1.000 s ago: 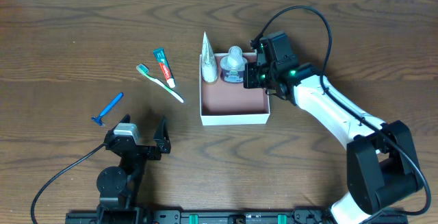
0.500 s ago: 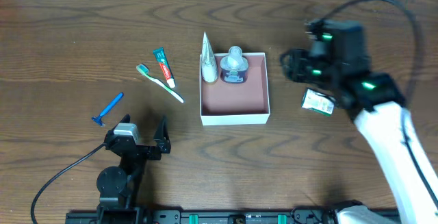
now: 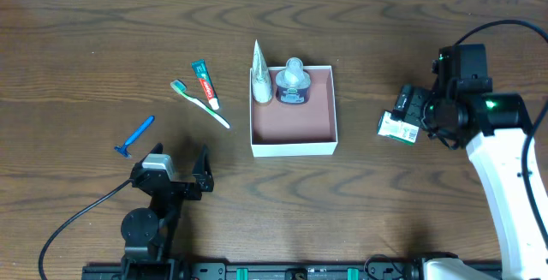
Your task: Pack container
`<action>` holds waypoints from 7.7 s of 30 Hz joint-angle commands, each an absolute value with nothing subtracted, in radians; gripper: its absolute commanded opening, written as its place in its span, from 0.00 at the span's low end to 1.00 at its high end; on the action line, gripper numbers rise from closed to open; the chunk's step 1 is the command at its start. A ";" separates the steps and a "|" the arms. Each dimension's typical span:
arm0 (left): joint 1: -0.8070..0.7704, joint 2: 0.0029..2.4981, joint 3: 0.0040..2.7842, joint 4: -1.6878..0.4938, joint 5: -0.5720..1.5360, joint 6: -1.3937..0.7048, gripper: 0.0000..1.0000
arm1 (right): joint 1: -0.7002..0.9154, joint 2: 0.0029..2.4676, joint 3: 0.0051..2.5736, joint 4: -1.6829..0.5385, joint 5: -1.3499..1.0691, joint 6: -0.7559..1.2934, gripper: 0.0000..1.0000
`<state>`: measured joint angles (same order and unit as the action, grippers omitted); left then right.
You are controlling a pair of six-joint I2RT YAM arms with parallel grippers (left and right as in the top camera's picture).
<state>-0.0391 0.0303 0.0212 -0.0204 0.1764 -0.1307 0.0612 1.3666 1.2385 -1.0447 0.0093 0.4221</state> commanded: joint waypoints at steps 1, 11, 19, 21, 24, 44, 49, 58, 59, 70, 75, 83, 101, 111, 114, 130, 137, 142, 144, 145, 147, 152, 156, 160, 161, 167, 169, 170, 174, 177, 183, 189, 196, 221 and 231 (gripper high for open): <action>-0.034 0.030 0.004 -0.055 0.187 -0.129 0.98 | 0.050 1.427 1.226 -1.038 0.051 0.458 0.88; -0.034 0.030 0.004 -0.055 0.187 -0.129 0.98 | 0.050 1.649 1.226 -1.002 0.053 0.435 0.93; -0.034 0.030 0.004 -0.055 0.187 -0.129 0.98 | 0.050 1.796 1.226 -0.979 0.045 0.379 0.99; -0.034 0.030 0.004 -0.055 0.187 -0.129 0.98 | 0.050 1.821 1.226 -0.960 0.040 0.357 0.99; -0.034 0.030 0.004 -0.055 0.187 -0.129 0.98 | 0.050 1.850 1.226 -0.937 0.041 0.344 0.99; -0.034 0.030 0.004 -0.055 0.187 -0.129 0.98 | 0.044 1.902 1.226 -0.841 0.037 0.335 0.99; -0.034 0.030 0.004 -0.055 0.187 -0.129 0.98 | 0.039 1.932 1.226 -0.841 0.037 0.336 0.96; -0.034 0.030 0.004 -0.055 0.187 -0.129 0.98 | 0.038 1.936 1.226 -0.844 0.037 0.336 0.68; -0.034 0.030 0.004 -0.055 0.187 -0.129 0.98 | 0.038 1.936 1.226 -0.844 0.037 0.336 0.64; -0.034 0.030 0.004 -0.055 0.187 -0.129 0.98 | 0.038 1.936 1.226 -0.849 0.037 0.333 0.43; -0.034 0.030 0.004 -0.055 0.187 -0.129 0.98 | 0.038 1.936 1.226 -0.828 0.058 0.229 0.78; -0.034 0.030 0.004 -0.055 0.187 -0.129 0.98 | 0.034 1.936 1.226 -0.643 0.154 -0.051 0.99; -0.034 0.030 0.004 -0.055 0.187 -0.129 0.98 | -0.020 1.936 1.226 -0.778 0.147 0.205 0.99; -0.034 0.030 0.004 -0.055 0.187 -0.129 0.98 | -0.067 1.936 1.226 -0.992 -0.089 0.434 0.99; -0.034 0.030 0.004 -0.055 0.187 -0.129 0.98 | -0.065 1.936 1.226 -0.954 -0.102 0.402 0.99; -0.034 0.030 0.004 -0.055 0.187 -0.129 0.98 | -0.067 1.936 1.180 -0.821 0.052 0.343 0.99; -0.034 0.030 0.004 -0.055 0.187 -0.129 0.98 | -0.067 1.936 1.124 -0.733 0.053 0.343 0.98; -0.034 0.030 0.004 -0.055 0.187 -0.129 0.98 | -0.068 1.936 1.116 -0.706 0.053 0.343 0.97; -0.034 0.030 0.004 -0.055 0.187 -0.129 0.98 | -0.072 1.936 1.116 -0.694 0.053 0.344 0.95; -0.034 0.030 0.004 -0.055 0.187 -0.129 0.98 | -0.075 1.936 1.116 -0.690 0.054 0.347 0.93; -0.034 0.030 0.004 -0.055 0.187 -0.129 0.98 | -0.084 1.936 1.116 -0.678 0.056 0.371 0.92; -0.034 0.030 0.004 -0.055 0.187 -0.129 0.98 | -0.098 1.936 1.116 -0.661 0.056 0.411 0.81; -0.034 0.030 0.004 -0.055 0.187 -0.129 0.98 | -0.098 1.936 1.116 -0.653 0.056 0.410 0.65; -0.034 0.030 0.004 -0.055 0.187 -0.129 0.98 | -0.098 1.936 1.116 -0.650 0.056 0.391 0.47; -0.034 0.030 0.004 -0.055 0.187 -0.129 0.98 | -0.098 1.936 1.116 -0.649 0.056 0.387 0.45; -0.034 0.030 0.004 -0.055 0.187 -0.129 0.98 | -0.098 1.936 1.122 -0.643 0.040 0.378 0.36; -0.034 0.030 0.004 -0.055 0.187 -0.129 0.98 | -0.098 1.935 1.134 -0.644 -0.006 0.351 0.36; -0.034 0.030 0.004 -0.055 0.187 -0.129 0.98 | -0.098 1.935 1.146 -0.649 -0.050 0.331 0.36; -0.034 0.030 0.004 -0.055 0.187 -0.129 0.98 | -0.098 1.919 1.196 -0.669 -0.250 0.249 0.38; -0.034 0.030 0.004 -0.055 0.187 -0.129 0.98 | -0.097 1.894 1.237 -0.675 -0.440 0.176 0.38; -0.034 0.030 0.004 -0.055 0.187 -0.129 0.98 | -0.082 1.813 1.275 -0.657 -0.766 0.076 0.39; -0.034 0.030 0.004 -0.055 0.187 -0.129 0.98 | -0.054 1.737 1.275 -0.571 -1.026 0.036 0.39; -0.034 0.030 0.004 -0.055 0.187 -0.129 0.98 | 0.036 1.737 1.275 -0.396 -1.096 0.132 0.40; -0.034 0.030 0.004 -0.055 0.187 -0.129 0.98 | 0.167 1.786 1.258 -0.349 -0.766 0.278 0.34; -0.034 0.030 0.004 -0.055 0.187 -0.129 0.98 | 0.234 1.786 1.258 -0.332 -0.645 0.321 0.34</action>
<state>-0.0391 0.0303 0.0212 -0.0204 0.1764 -0.1307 0.2176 1.7802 1.2556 -0.3386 -0.6910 0.2825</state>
